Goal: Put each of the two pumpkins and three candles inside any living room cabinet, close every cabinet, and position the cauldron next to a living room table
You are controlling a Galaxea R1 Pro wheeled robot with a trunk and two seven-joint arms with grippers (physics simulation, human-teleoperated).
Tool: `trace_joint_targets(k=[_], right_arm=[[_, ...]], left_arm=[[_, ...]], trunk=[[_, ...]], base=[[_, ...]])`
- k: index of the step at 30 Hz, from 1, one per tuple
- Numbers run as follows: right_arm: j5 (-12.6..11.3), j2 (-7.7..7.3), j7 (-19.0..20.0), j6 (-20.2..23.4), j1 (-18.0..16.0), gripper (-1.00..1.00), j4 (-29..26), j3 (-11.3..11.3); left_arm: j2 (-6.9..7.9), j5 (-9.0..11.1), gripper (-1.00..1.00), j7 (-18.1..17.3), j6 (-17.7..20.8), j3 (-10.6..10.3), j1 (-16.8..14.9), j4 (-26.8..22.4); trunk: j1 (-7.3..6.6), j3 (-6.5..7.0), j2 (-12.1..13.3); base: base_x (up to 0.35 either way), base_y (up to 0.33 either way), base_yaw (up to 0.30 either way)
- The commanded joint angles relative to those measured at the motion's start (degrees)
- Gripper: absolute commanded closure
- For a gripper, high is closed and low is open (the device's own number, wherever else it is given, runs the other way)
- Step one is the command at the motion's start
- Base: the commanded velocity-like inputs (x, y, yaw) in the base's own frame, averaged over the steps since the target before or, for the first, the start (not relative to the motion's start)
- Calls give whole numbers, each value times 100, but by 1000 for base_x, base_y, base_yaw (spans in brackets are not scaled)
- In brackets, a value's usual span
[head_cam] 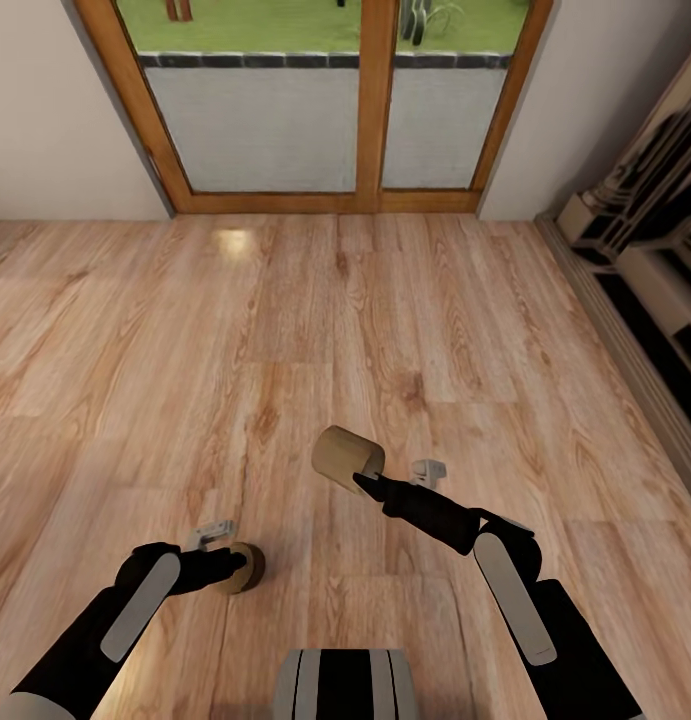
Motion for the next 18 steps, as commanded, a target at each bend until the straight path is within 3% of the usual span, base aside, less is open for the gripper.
trace_joint_targets(k=[1, 6, 15, 18], right_arm=[[-5, 0, 0, -1, 0, 100, 0, 0], [-5, 0, 0, -3, 0, 100, 0, 0], [-5, 0, 0, -1, 0, 100, 0, 0], [-5, 0, 0, -1, 0, 100, -1, 0]], left_arm=[[0, 1, -100, 1, 0, -1, 0, 0], [0, -2, -100, 5, 1, -2, 0, 0], [0, -2, -100, 7, 0, -3, 0, 1], [0, -2, -100, 11, -5, -2, 0, 1]], trunk=[[0, 0, 0], [0, 0, 0], [0, 0, 0], [8, -66, -4]], base=[[72, 0, 0], [137, 0, 0], [17, 0, 0], [0, 0, 0]])
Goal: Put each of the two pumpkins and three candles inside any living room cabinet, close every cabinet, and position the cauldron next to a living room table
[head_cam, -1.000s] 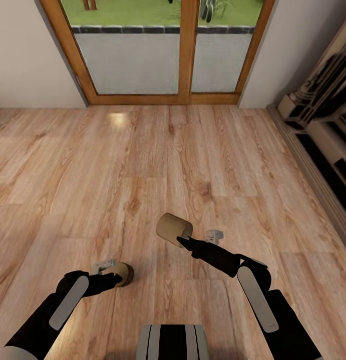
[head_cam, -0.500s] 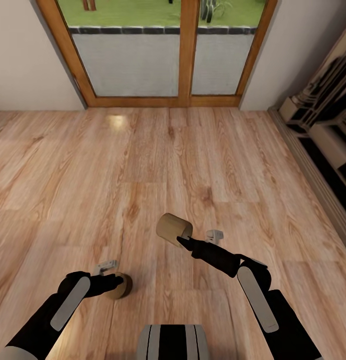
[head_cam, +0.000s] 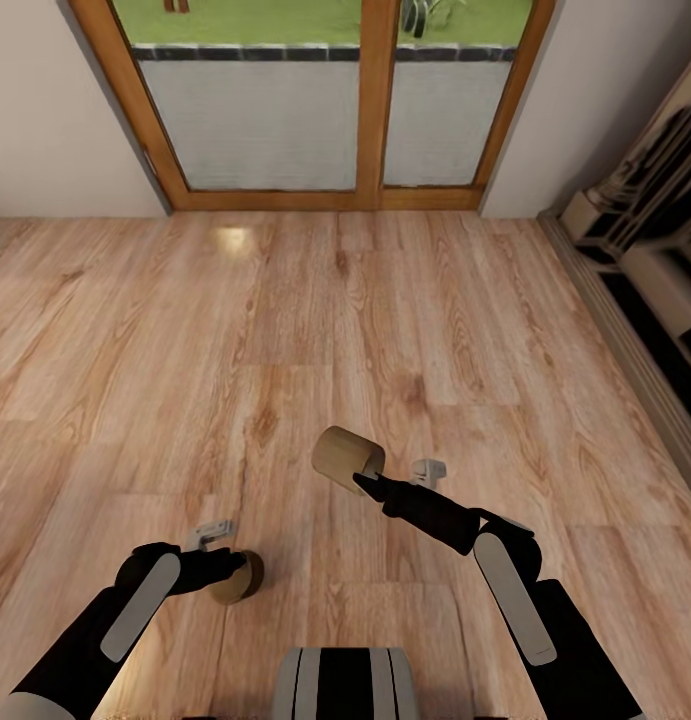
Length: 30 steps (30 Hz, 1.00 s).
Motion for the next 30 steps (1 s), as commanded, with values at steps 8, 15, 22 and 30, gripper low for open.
trace_joint_targets(k=[8, 15, 22, 30], right_arm=[[-8, 0, 1, -3, 0, 100, 0, 55], [10, 4, -7, -7, 0, 100, 0, 203], [11, 3, -8, -7, 0, 100, 0, 210], [11, 7, -8, -7, 0, 100, 0, 217]], left_arm=[[0, 0, -100, -2, -2, -1, 0, 0], [0, 0, -100, 0, -2, -9, 0, 0], [-12, 0, -100, -3, -2, -15, 0, 0], [-59, -16, -100, -6, -2, -18, 0, 0]], trunk=[[15, -134, -8], [20, -178, -11], [20, -178, -11], [20, -178, -11]], base=[[0, 0, 0], [0, 0, 0], [0, 0, 0], [0, -17, 0]])
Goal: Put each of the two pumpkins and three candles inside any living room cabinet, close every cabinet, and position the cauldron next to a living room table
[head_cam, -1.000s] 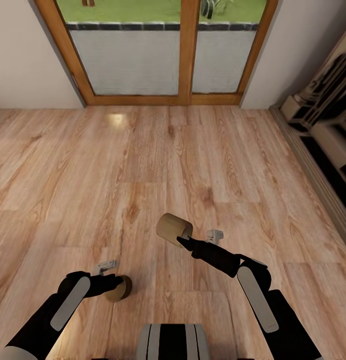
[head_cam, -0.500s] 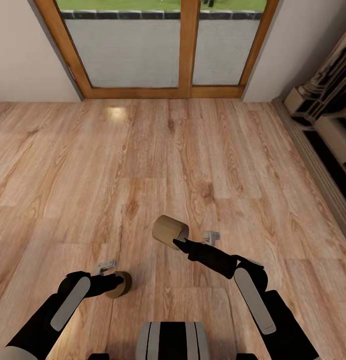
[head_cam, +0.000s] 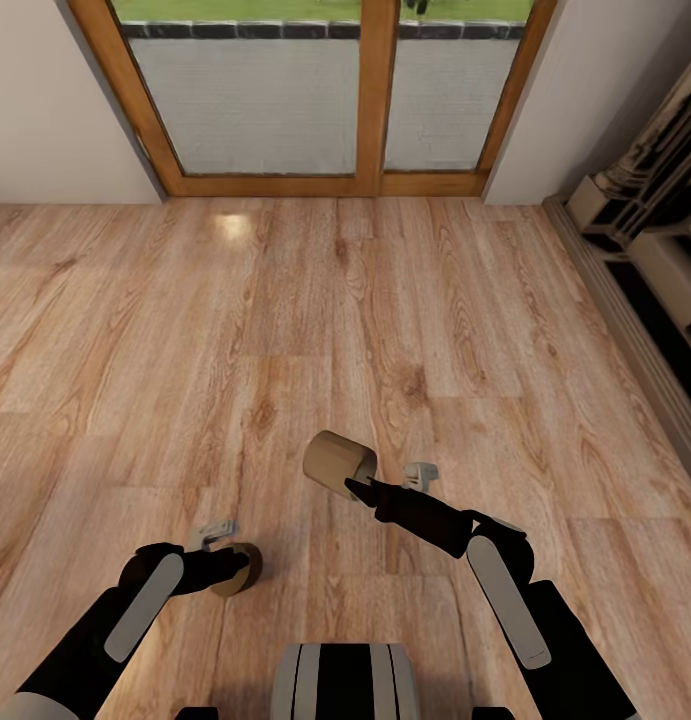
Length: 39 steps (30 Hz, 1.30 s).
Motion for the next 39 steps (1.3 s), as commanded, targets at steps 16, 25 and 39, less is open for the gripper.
trace_joint_targets(k=[16, 25, 39], right_arm=[[-4, 1, 0, 0, 0, 100, -1, 3], [-4, -2, 0, 2, 0, 100, 0, 3], [-4, 2, 0, -3, 0, 100, 0, 5]], left_arm=[[-3, -27, -100, 2, 0, 8, 0, 0], [-3, -26, -100, 3, 0, 9, 0, 0], [-28, -24, -100, 2, 0, -3, 0, 0]], trunk=[[3, -22, -1], [21, -177, -11], [31, -266, -16]], base=[[51, 5, 0], [0, 0, 0], [0, 0, 0]])
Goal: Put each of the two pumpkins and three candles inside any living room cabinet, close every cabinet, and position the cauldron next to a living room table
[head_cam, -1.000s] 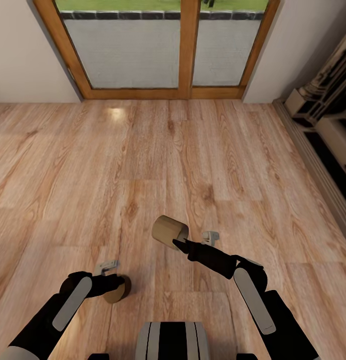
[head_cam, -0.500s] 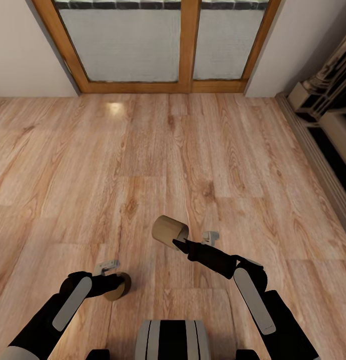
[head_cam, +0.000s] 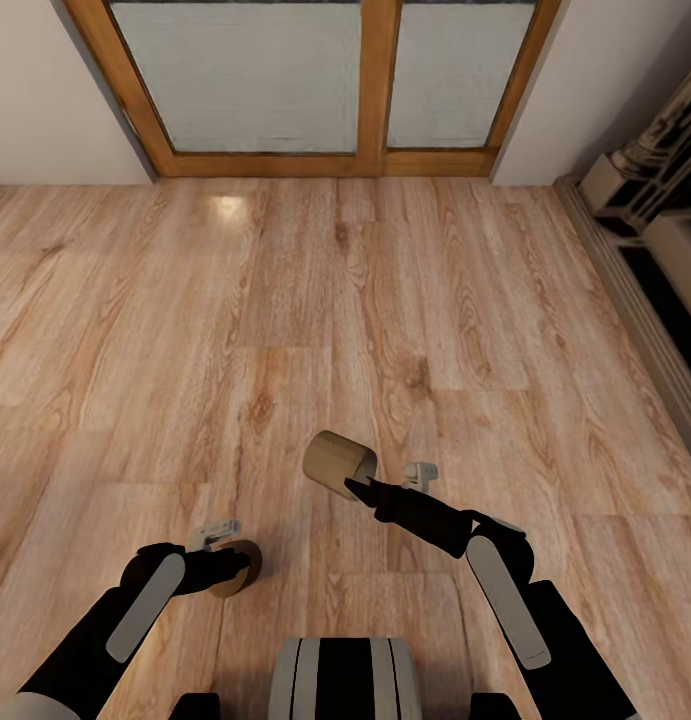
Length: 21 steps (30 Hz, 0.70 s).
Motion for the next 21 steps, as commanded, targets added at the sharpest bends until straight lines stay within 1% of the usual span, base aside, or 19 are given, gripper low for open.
trace_joint_targets(k=[1, 3, 13, 16, 21], right_arm=[[-4, 0, 1, 2, 0, 100, 0, 0], [-4, 0, 1, 3, 0, 100, 0, 0], [-4, 0, 1, 3, 0, 100, -2, 4], [-4, 0, 1, -1, 0, 100, -3, 2], [-4, 0, 1, 5, 0, 100, -1, 6]], left_arm=[[0, 0, -100, -2, 0, 1, 0, 0], [-1, -1, -100, -5, 0, 1, 0, 0], [0, -2, -100, 1, 0, 3, 0, 0], [0, -2, -100, 1, 0, 3, 0, 0], [2, -2, -100, -4, 0, 3, 0, 0]], trunk=[[3, -22, -1], [8, -66, -4], [8, -66, -4], [15, -133, -8], [15, -133, -8]], base=[[0, 0, 0], [0, 0, 0], [0, 0, 0], [0, 0, 0], [0, 0, 0]])
